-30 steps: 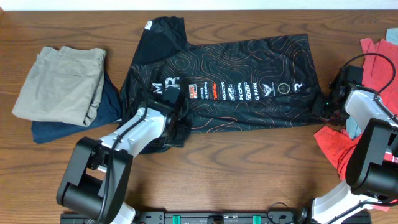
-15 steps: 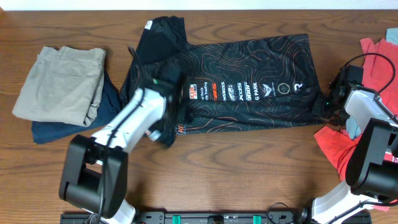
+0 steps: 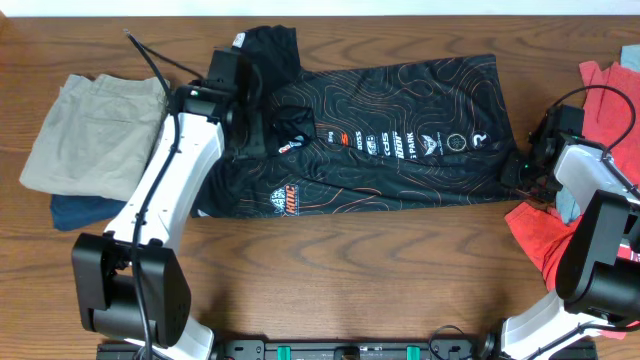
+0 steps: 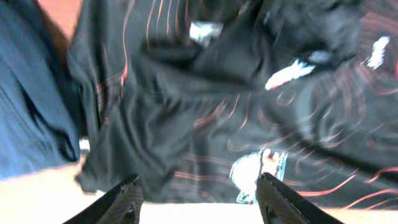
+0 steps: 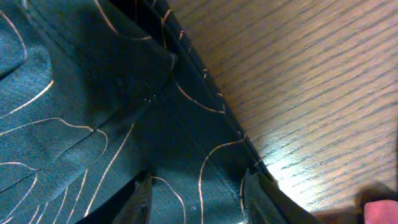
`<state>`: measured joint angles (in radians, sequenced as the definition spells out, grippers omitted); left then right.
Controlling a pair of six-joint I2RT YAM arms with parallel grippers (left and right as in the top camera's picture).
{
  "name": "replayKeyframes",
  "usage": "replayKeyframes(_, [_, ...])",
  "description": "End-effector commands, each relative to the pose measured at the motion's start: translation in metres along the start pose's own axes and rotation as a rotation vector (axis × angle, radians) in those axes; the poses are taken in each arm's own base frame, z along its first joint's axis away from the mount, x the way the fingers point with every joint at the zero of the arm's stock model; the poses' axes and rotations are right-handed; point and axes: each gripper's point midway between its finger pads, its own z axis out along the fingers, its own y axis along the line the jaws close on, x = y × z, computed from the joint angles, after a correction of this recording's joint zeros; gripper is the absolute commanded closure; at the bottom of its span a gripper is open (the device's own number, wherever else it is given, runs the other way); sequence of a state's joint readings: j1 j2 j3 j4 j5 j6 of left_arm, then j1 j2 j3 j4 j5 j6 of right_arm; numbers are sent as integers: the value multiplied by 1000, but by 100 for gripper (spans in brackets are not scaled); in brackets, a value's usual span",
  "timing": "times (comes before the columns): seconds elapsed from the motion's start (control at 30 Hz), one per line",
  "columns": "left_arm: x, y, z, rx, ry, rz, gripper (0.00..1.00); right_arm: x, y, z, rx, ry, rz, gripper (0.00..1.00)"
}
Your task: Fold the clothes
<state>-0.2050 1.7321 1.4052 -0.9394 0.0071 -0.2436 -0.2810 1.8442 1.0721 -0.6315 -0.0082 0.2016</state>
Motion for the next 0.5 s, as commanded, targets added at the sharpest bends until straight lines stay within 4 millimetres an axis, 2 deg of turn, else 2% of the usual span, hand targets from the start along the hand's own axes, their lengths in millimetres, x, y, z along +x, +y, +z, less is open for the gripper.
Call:
replayKeyframes(0.0, [20,8,12,-38,62,-43,39,11,-3,4,13,46,10,51])
replayKeyframes(0.23, [43,15,46,-58,107,-40,39,-26,6,-27,-12,-35,12,44])
replayKeyframes(0.33, [45,17,60,-56,97,-46,39,-37,13,-30,-49,-73,10,41])
replayKeyframes(0.47, [46,18,74,-50,77,-52,39,-40,22,-30,-100,-87,6,40])
